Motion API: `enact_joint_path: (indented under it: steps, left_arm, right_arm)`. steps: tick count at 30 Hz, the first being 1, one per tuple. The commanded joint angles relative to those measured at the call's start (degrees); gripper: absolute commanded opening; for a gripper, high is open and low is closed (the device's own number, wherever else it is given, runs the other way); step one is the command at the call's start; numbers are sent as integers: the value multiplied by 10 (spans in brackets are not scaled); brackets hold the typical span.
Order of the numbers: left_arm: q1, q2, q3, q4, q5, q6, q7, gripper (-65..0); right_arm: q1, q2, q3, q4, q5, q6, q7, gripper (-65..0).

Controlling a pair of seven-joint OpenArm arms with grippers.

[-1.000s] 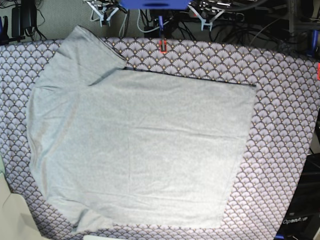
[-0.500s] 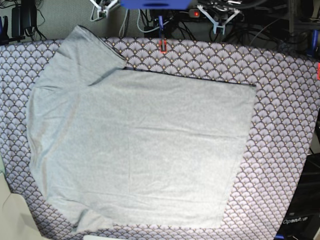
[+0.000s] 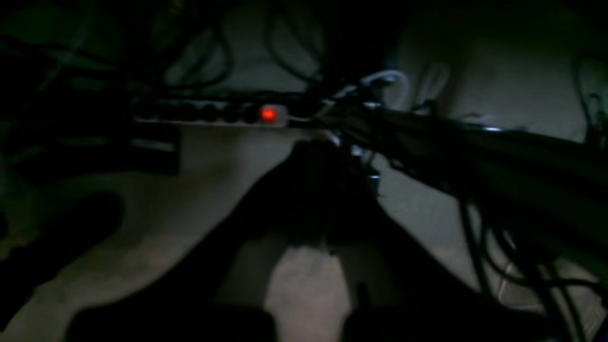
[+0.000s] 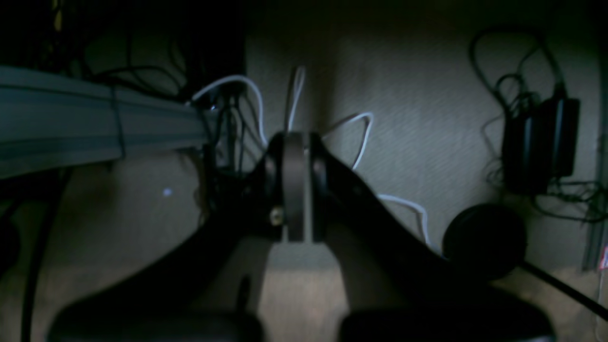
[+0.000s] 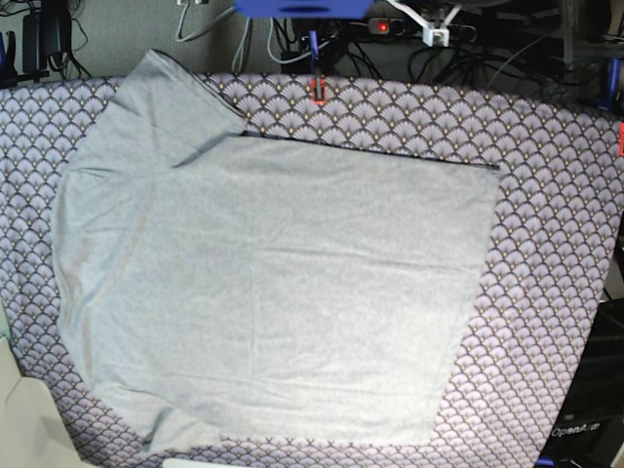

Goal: Fold the T-shirt properly
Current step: 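Move both grippers from rest toward the shirt's shoulder corners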

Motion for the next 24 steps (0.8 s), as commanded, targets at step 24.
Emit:
enact_joint_path:
  steps: [24]
  left_arm:
    - [68, -36, 0, -1, -166, -209, -125, -650]
  right_arm:
    - [-88, 34, 2, -1, 0, -6, 240, -650]
